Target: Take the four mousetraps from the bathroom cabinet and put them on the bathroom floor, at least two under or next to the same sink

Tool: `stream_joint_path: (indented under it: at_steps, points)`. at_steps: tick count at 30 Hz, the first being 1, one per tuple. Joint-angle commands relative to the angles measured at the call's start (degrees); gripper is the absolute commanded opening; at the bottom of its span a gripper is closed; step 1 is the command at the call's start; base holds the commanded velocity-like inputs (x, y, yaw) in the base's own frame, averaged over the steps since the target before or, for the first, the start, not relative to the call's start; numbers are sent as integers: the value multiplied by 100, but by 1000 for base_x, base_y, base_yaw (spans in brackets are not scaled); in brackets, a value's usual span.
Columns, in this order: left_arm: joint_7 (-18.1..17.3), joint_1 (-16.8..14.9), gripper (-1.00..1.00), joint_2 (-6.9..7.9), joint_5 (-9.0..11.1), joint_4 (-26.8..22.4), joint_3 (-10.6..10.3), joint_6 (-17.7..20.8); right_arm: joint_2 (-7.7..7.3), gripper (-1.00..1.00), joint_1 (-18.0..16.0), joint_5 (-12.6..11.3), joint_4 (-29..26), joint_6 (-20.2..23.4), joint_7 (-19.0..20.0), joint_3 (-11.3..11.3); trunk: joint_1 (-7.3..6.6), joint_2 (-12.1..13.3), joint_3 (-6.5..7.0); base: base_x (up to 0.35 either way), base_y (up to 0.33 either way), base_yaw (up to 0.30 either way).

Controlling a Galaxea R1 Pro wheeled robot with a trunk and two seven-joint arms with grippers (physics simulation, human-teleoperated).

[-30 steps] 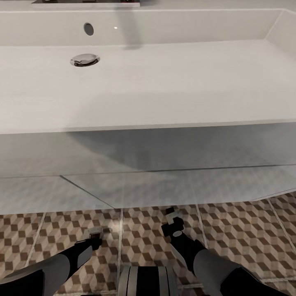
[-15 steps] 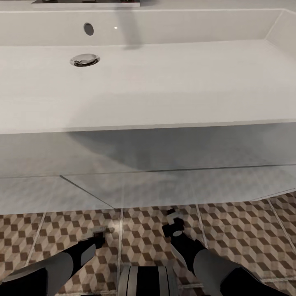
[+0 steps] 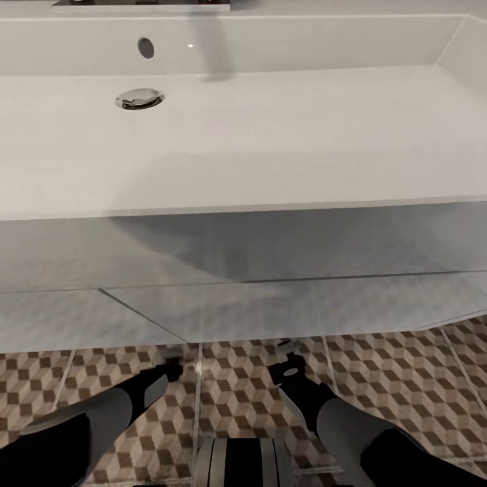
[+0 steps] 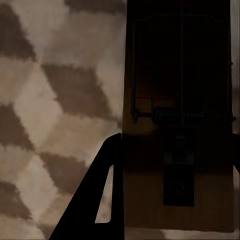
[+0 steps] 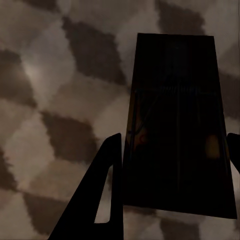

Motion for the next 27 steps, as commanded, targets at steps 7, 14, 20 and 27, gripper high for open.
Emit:
stream_joint_path:
  at_steps: [7, 14, 20, 27]
  points:
    - [47, -62, -100, 5, 18, -20, -37, 24, 0, -100, -6, -60, -4, 30, -36, 48, -1, -1, -3, 0, 0, 0]
    - [47, -198, -100, 4, 18, -20, -37, 28, 0, -100, -206, -59, 1, 85, -37, 48, -1, -1, -3, 0, 0, 0]
    - [47, -364, -100, -4, 25, -23, -32, 116, 0, -100, -320, -59, 3, 211, -36, 48, -1, -1, -3, 0, 0, 0]
    - [47, -453, -100, -4, 26, -23, -36, 295, 0, -100, -447, -61, 3, 260, -37, 48, -1, -1, -3, 0, 0, 0]
